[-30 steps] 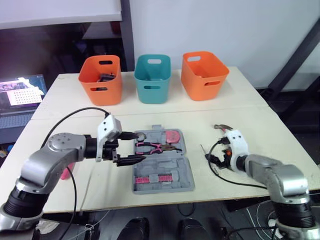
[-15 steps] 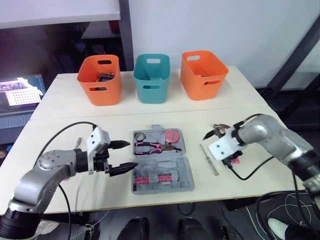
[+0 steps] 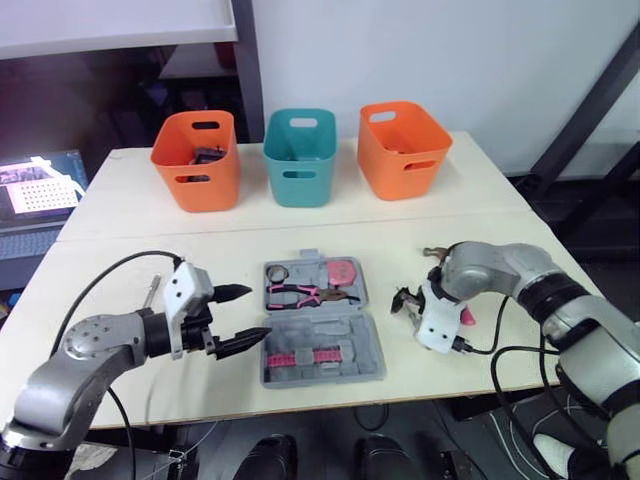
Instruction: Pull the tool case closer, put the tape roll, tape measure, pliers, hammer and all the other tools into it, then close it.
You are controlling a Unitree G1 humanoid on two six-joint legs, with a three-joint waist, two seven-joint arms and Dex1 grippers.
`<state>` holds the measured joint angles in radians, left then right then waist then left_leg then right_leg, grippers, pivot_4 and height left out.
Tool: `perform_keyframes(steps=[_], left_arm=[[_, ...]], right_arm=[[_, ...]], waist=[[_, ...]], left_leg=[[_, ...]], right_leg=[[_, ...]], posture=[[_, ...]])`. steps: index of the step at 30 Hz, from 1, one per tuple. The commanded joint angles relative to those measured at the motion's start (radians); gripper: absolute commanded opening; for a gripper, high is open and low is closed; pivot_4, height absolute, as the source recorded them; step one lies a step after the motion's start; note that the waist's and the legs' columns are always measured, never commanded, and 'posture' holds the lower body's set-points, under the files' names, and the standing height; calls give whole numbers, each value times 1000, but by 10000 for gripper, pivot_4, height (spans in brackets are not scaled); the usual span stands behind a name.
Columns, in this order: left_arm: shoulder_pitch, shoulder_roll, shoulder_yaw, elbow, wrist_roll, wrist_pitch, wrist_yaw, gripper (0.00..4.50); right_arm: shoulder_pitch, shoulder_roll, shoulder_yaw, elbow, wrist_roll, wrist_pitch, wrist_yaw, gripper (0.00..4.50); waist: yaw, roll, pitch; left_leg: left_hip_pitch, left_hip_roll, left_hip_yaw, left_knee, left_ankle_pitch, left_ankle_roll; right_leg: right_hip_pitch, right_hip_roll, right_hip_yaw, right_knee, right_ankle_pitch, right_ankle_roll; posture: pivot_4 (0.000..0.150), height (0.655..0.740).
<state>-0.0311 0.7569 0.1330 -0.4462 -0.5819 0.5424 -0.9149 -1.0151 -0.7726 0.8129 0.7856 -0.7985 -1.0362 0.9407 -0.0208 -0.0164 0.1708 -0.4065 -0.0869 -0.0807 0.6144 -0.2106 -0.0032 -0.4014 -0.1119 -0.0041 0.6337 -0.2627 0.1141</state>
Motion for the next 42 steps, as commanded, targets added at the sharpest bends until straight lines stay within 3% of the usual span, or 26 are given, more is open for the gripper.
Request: perform_keyframes(steps=[1, 7, 11, 15, 21, 25, 28, 30, 36, 42], left_arm=[[0, -2, 22, -36, -22, 3, 10, 45000], [2, 1, 20, -45, -30, 5, 23, 45000], [2, 2, 15, -47, -33, 6, 25, 45000], [-9, 0, 0, -39, -28, 7, 20, 45000], [-49, 6, -30, -4, -13, -3, -8, 45000], [-81, 11, -44, 26, -3, -11, -29, 45000], [-101, 12, -54, 38, 2, -14, -41, 45000], [-112, 9, -61, 45, 6, -14, -48, 45000], [-137, 9, -76, 62, 15, -19, -58, 45000], [-133, 11, -66, 55, 14, -18, -55, 45000]], right_arm=[[-12, 35, 28, 55, -83, -5, -67, 31751], [-18, 47, 31, 84, -135, -13, -116, 637], [24, 1, -34, 18, -28, 6, -50, 253], [119, -64, -168, -176, 174, 175, 66, 253], [452, -147, -480, -746, 545, 922, 283, 253], [642, -93, -660, -1043, 629, 1538, 243, 253], [679, -24, -706, -1204, 672, 2118, 192, 253], [678, 35, -727, -1236, 706, 2352, 138, 253], [613, 205, -816, -1098, 746, 2542, -75, 253], [572, 280, -850, -882, 763, 2406, -251, 253]], waist=[[-1, -2, -1], [-14, -5, -2], [-21, -5, -2], [-18, -3, 0], [5, 0, 1], [21, 1, 1], [29, 1, 1], [32, 1, 1], [30, 0, 1], [31, 0, 0]], left_leg=[[1, 0, 0, 0, 0, 0], [16, 2, 0, -1, 0, 0], [16, 3, 0, -2, 0, 0], [13, 3, 0, -3, 0, 0], [9, 3, -1, -2, 0, 0], [2, 3, -3, 1, 0, 0], [-2, 3, -2, 2, 0, 0], [-3, 4, -1, 2, 0, 0], [-4, 3, 0, 1, 0, 0], [-4, 3, 0, 0, 0, 0]], right_leg=[[1, 1, 0, 0, 0, -1], [14, 2, 1, -1, -2, -5], [13, 3, 1, -1, -2, -4], [13, 3, 1, -1, 0, -2], [10, 0, 1, -1, -1, -3], [4, 0, 0, -1, -1, -5], [0, -1, 0, -1, -1, -6], [-2, -1, 0, -1, 0, -6], [-3, -2, 0, -2, 0, -7], [-3, -2, 0, -2, 2, -4]], posture=[[1500, 7329], [1500, 7329], [1500, 7329], [1500, 7329], [1500, 7329], [1500, 7329], [1500, 7329], [1500, 7329], [1500, 7329], [1500, 7329]])
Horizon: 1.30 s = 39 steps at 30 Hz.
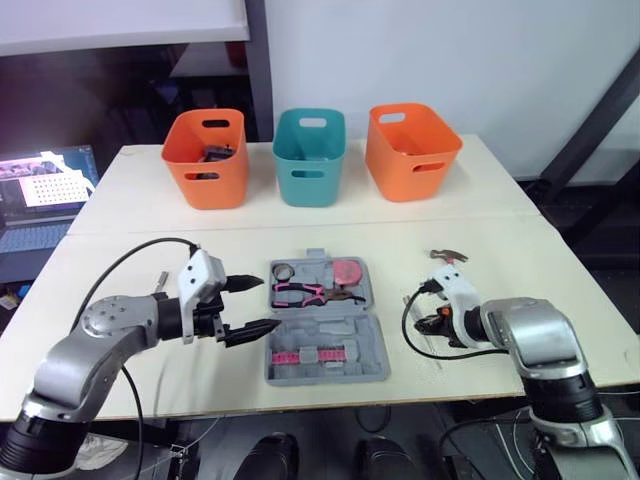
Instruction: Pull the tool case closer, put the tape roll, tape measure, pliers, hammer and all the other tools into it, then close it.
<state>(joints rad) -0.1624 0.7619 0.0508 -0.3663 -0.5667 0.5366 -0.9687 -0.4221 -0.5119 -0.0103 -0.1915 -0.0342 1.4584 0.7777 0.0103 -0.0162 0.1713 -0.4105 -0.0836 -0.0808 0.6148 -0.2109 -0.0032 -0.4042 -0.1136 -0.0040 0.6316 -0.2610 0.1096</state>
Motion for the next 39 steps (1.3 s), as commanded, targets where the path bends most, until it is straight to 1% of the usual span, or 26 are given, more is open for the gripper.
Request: perform_keyframes(steps=[1, 5, 8, 9, 11, 14, 16, 19, 22, 26, 29, 33, 39], left_arm=[[2, 6, 21, -29, -6, -6, 1, 45000], [16, 23, 22, -47, -11, -3, -14, 45000], [22, 29, 23, -51, -14, -5, -24, 45000], [23, 30, 24, -51, -15, -5, -26, 45000], [21, 34, 27, -45, -15, -6, -33, 45000], [10, 35, 25, -33, -14, -7, -43, 45000], [2, 34, 22, -23, -13, -9, -49, 45000], [-13, 28, 10, -8, -9, -14, -55, 45000], [-24, 21, 1, 6, -4, -18, -61, 45000], [-33, 10, -11, 17, 3, -22, -65, 45000], [-38, 9, -15, 22, 6, -25, -70, 45000], [-39, 11, -14, 25, 9, -27, -72, 45000], [-26, 12, -10, 13, 9, -25, -69, 45000]], right_arm=[[-32, 28, -25, 134, 4, -116, -108, 253], [-67, 53, -29, 235, 39, -190, -153, 253], [-73, 56, -27, 264, 59, -235, -175, 253], [-73, 58, -35, 259, 69, -237, -182, 9927], [-70, 58, -52, 228, 92, -230, -188, 18499], [-51, 33, -68, 157, 121, -219, -195, 34487], [-25, 10, -71, 93, 125, -250, -205, 44066], [50, -11, -73, -11, 128, -391, -216, 44642], [138, -14, -70, -51, 106, -576, -249, 44642], [210, 21, -81, -22, 139, -677, -260, 44642], [226, 55, -88, 32, 135, -780, -293, 44642], [221, 104, -125, 71, 161, -831, -338, 44642], [243, 121, -135, 75, 198, -793, -350, 44642]], waist=[[-1, 0, 0], [-6, -1, -1], [-11, -2, -1], [-13, -2, -1], [-20, -1, -1], [-19, -1, -1], [-18, -1, 0], [-20, -1, 0], [-22, -1, 0], [-22, -1, 0], [-22, -1, 0], [-21, -1, 0], [-21, -1, 0]], left_leg=[[0, 0, 0, 0, 0, 0], [1, 0, 0, 1, 0, 0], [1, 0, 0, 1, 0, 0], [1, 0, 0, 1, 0, 0], [1, 0, 0, 1, 0, 0], [1, 0, 0, 0, 0, 0], [1, 0, 0, 0, 0, 0], [0, 0, 0, -1, 0, 0], [0, 0, 0, -1, 0, 0], [0, 1, 0, -1, 0, 0], [0, 1, 0, 0, 0, 0], [0, 1, 0, -1, 0, 0], [0, 1, 0, -1, 0, 0]], right_leg=[[0, 0, 0, 0, 0, 0], [1, 1, 0, 0, 0, 0], [1, 1, 0, 0, 0, 0], [1, 1, 0, 0, 0, 0], [1, 1, 0, 0, 0, 0], [1, 1, 0, 0, 0, 0], [1, 1, 0, 0, 0, 0], [0, 1, 0, 0, 0, 0], [0, 1, 0, 0, 0, 1], [0, 1, 0, 1, 0, 1], [0, 1, 0, 1, 0, 0], [0, 2, 0, 1, 0, 0], [0, 2, 0, 0, 0, 0]], posture=[[1500, 7329], [1500, 7329], [1500, 7329], [1500, 7329], [1500, 7329], [1500, 7329], [1500, 7329], [1500, 7329], [1500, 7329], [1500, 7329], [1500, 7329], [1500, 7329], [1500, 7329]])
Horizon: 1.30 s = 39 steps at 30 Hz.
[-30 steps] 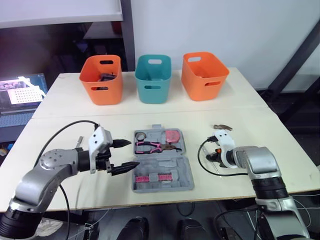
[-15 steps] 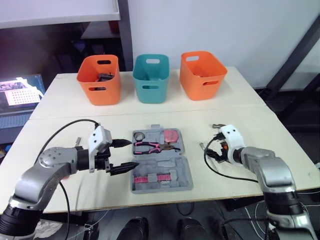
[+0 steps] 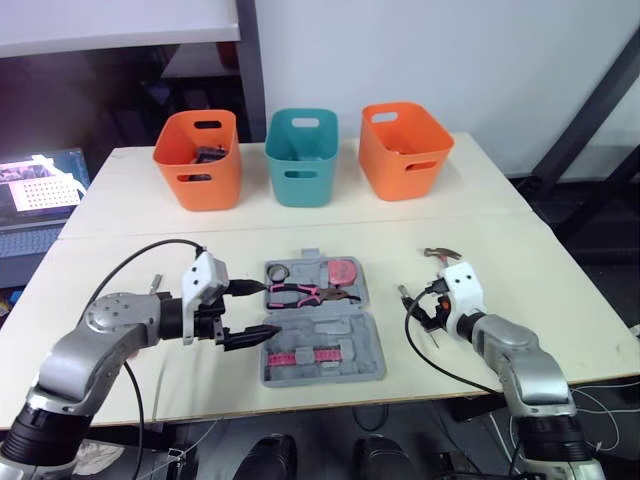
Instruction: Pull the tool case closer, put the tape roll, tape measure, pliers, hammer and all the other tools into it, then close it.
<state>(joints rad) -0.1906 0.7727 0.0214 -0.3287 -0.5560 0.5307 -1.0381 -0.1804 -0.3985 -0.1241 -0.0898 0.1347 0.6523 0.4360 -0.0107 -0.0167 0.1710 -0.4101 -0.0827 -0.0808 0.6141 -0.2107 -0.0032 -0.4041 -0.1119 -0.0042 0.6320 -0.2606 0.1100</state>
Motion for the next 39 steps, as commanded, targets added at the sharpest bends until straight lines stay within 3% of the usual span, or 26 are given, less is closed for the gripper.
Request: perform_keyframes(steps=[1, 12, 15, 22, 30, 36, 39], left_arm=[[5, 2, 21, -26, -2, -19, 2, 45000], [25, -2, 25, -41, -7, -20, 18, 45000], [26, -3, 26, -41, -6, -21, 21, 45000], [26, -2, 24, -40, -4, -23, 22, 45000], [24, 0, 25, -36, -2, -25, 20, 45000], [75, 23, 62, -24, 7, -53, 12, 45000], [137, 25, 101, -27, 11, -77, 17, 45000]], right_arm=[[4, 9, -20, -29, 37, 33, -9, 44642], [-18, -2, 22, 36, 38, 77, -7, 44642], [-15, 2, 45, 29, 38, 96, -7, 36163], [2, -7, 72, 21, 25, 116, -15, 679], [-15, -71, 80, -78, 42, 223, 9, 679], [-186, -331, 305, -226, -14, 338, 160, 679], [-372, -430, 435, -245, 38, 442, 333, 679]], waist=[[0, 0, 0], [0, 0, 0], [-1, 0, 0], [-2, 0, 0], [0, 0, 0], [-5, 2, 1], [-5, 2, 2]], left_leg=[[0, 0, 0, 0, 0, 0], [0, 0, 0, 0, 0, 0], [0, 0, 0, 0, 0, 0], [0, 0, 0, 0, 0, 0], [0, 0, 0, 0, 0, 0], [0, 1, 2, 0, 0, 0], [0, 2, 2, -1, 0, 0]], right_leg=[[0, 0, 0, 0, 0, 0], [0, 0, 0, 0, 0, 0], [0, 0, 0, 0, 0, 0], [0, 0, 0, 0, 0, 0], [0, 0, 0, 0, 0, 0], [-1, 0, 0, 0, -1, -3], [-1, 0, 0, 0, -2, -3]], posture=[[1500, 7329], [1500, 7329], [1500, 7329], [1500, 7329], [1500, 7329], [1500, 7329], [1500, 7329]])
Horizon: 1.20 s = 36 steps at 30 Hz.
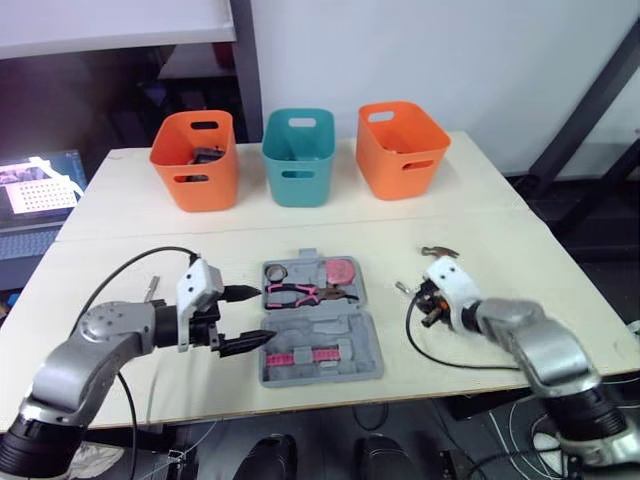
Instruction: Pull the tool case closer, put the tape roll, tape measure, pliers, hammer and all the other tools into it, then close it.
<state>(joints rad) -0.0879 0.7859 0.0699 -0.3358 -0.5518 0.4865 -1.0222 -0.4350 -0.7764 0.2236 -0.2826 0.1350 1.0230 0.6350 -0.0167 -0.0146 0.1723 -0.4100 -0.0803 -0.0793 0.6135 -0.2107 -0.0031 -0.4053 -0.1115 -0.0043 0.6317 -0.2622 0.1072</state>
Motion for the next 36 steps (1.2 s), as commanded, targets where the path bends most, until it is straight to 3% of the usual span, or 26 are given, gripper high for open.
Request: perform_keyframes(steps=[1, 5, 11, 16, 24, 36], left_arm=[[49, 11, 62, -18, 9, -40, 4, 45000], [155, -7, 147, -37, 4, -80, 27, 45000], [430, -66, 290, -69, 17, -178, 36, 45000], [558, -132, 294, -121, 50, -240, 75, 45000], [610, -186, 270, -177, 66, -249, 136, 45000], [656, -190, 270, -205, 85, -259, 158, 45000]], right_arm=[[-164, -71, 119, -48, 53, 100, 177, 679], [-421, -105, 278, 2, 107, 200, 363, 679], [-613, -60, 471, 52, 91, 179, 491, 679], [-666, 44, 579, 112, 52, 126, 511, 679], [-698, 222, 689, 221, -20, 79, 486, 679], [-723, 419, 711, 467, -122, -25, 467, 679]], waist=[[0, 0, 0], [3, 0, 1], [-1, 0, 1], [7, 0, 1], [3, 0, 0], [-1, 0, 1]], left_leg=[[0, 0, 0, 0, 0, 0], [-1, 0, -1, 0, 0, 0], [-2, 0, 1, -1, -2, 1], [-3, 0, 0, 0, -4, -1], [-3, 0, 0, 0, -4, -2], [-3, 1, 0, 0, -4, -3]], right_leg=[[0, 0, 0, 0, 0, 0], [0, -1, -1, -1, 0, -1], [-3, -2, -1, -4, 0, -1], [-5, -3, -1, -3, 0, -1], [-7, -2, -2, -2, 0, -2], [-8, -1, -1, -1, 1, -2]], posture=[[1500, 7329], [1500, 7329], [1500, 7329], [1500, 7329], [1500, 7329], [1500, 7329]])
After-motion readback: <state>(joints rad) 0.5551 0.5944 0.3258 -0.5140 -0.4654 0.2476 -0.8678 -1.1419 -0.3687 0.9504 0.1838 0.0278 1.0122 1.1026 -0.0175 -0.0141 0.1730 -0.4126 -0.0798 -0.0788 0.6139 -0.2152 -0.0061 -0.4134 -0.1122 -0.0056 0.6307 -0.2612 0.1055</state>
